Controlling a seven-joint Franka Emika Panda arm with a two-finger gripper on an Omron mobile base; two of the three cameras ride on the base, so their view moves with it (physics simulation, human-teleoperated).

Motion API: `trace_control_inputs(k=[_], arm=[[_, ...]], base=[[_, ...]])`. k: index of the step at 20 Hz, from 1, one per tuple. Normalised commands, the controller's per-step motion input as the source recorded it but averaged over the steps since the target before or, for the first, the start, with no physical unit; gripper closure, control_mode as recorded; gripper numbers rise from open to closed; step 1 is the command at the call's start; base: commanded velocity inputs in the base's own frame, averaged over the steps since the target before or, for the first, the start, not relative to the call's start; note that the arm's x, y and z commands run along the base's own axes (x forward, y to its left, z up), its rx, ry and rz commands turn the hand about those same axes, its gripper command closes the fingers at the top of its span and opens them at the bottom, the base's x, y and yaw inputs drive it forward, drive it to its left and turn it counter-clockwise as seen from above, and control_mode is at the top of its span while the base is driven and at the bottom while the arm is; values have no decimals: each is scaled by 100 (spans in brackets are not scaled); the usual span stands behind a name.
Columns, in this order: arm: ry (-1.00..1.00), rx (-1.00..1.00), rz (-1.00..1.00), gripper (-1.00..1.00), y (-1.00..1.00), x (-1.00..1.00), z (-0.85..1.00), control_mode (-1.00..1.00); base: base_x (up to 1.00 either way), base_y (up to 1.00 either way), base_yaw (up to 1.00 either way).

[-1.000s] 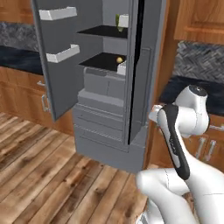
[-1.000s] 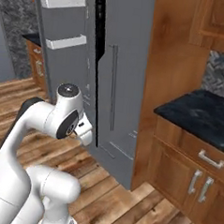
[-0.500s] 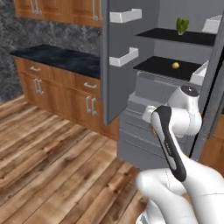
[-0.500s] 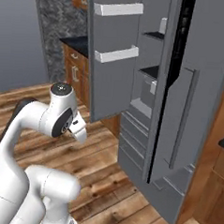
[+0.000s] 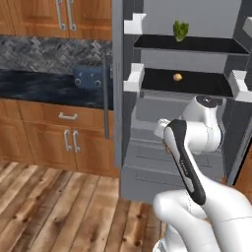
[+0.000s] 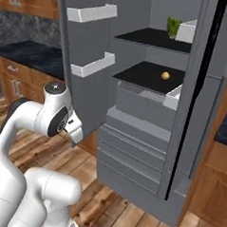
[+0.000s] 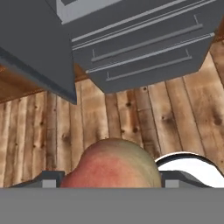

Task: Place the peach in the correct fridge rack based on whether it is a fruit or vegetable. Finally, close the fridge door.

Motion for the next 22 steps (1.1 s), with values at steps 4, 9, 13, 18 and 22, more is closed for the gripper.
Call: trace_control_inputs(k=[4,9,13,18,22], arm=[[0,0,0,100,0,0,0,100],[0,0,0,100,0,0,0,100],[0,0,0,100,0,0,0,100],[0,0,0,100,0,0,0,100],[0,0,0,100,0,0,0,100]], base=[[96,35,-48],[50,-7,-53],[48,0,-33],[66,0,-14],[62,0,-7]])
